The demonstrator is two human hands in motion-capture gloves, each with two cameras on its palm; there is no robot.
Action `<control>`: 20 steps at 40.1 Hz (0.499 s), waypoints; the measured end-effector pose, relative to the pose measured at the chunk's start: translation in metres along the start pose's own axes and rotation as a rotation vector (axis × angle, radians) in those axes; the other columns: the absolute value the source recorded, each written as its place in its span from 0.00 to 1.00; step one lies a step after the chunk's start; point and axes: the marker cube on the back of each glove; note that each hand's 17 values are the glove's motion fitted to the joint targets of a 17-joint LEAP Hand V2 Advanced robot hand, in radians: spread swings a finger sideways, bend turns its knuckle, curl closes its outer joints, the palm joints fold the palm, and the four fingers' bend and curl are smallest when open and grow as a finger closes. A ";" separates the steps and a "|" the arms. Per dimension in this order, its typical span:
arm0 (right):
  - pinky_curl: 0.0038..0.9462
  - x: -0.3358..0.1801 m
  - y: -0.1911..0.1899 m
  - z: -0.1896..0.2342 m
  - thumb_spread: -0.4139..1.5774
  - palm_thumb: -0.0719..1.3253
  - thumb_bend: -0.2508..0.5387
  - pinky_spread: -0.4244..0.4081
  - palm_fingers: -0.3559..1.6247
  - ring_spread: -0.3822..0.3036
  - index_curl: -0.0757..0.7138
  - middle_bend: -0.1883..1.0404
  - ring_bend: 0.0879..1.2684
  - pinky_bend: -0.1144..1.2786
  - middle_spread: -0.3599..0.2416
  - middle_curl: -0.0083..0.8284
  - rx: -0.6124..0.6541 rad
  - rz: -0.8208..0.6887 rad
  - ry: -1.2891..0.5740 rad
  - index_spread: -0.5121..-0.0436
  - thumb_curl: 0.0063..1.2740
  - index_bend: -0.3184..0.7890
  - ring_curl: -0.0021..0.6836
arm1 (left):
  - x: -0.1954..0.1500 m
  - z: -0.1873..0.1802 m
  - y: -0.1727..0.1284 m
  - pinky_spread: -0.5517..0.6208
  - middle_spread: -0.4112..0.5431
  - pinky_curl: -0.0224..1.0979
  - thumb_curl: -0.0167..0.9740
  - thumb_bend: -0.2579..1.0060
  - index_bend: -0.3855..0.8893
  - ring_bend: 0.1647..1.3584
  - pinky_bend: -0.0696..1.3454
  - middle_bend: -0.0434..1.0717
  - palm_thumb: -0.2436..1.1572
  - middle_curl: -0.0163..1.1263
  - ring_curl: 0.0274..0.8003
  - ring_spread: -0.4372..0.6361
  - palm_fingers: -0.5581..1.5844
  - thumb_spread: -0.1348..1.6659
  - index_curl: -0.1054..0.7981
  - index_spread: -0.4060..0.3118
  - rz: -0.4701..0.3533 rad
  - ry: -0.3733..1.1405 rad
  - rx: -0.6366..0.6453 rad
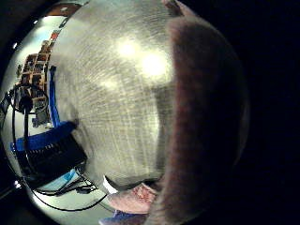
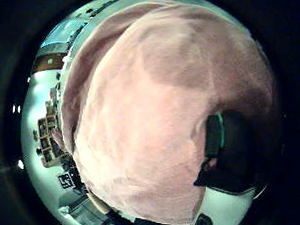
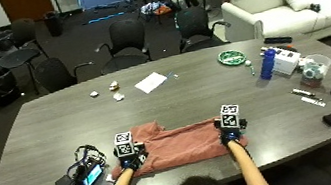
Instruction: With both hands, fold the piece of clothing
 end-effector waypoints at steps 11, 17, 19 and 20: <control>0.40 0.009 -0.003 -0.008 0.77 0.70 0.50 0.17 0.80 0.26 0.37 0.44 0.53 0.59 0.36 0.57 0.015 -0.010 0.016 0.69 0.36 0.46 0.68 | 0.002 -0.022 0.000 0.85 0.64 0.34 0.25 0.19 0.39 0.33 0.25 0.22 0.17 0.28 0.42 0.78 0.29 0.71 0.46 0.52 0.027 0.008 -0.035; 0.40 0.043 -0.011 -0.015 0.72 0.73 0.45 0.12 0.82 0.23 0.43 0.43 0.51 0.56 0.32 0.58 0.044 0.060 0.027 0.63 0.38 0.44 0.68 | -0.001 -0.040 0.010 0.83 0.64 0.34 0.26 0.19 0.40 0.35 0.28 0.21 0.19 0.28 0.41 0.76 0.32 0.71 0.44 0.54 0.017 0.046 -0.079; 0.40 0.053 -0.012 -0.019 0.72 0.74 0.44 0.12 0.82 0.23 0.45 0.43 0.51 0.56 0.31 0.58 0.057 0.064 0.036 0.62 0.38 0.44 0.68 | -0.002 -0.045 0.010 0.81 0.63 0.34 0.26 0.19 0.40 0.35 0.28 0.21 0.19 0.28 0.41 0.76 0.32 0.71 0.44 0.53 0.016 0.048 -0.058; 0.40 0.059 -0.012 -0.022 0.71 0.74 0.44 0.12 0.82 0.22 0.45 0.43 0.51 0.56 0.30 0.58 0.067 0.073 0.040 0.62 0.39 0.44 0.68 | -0.003 -0.048 0.010 0.81 0.63 0.35 0.26 0.20 0.40 0.36 0.30 0.20 0.20 0.28 0.41 0.75 0.33 0.71 0.43 0.53 0.010 0.047 -0.045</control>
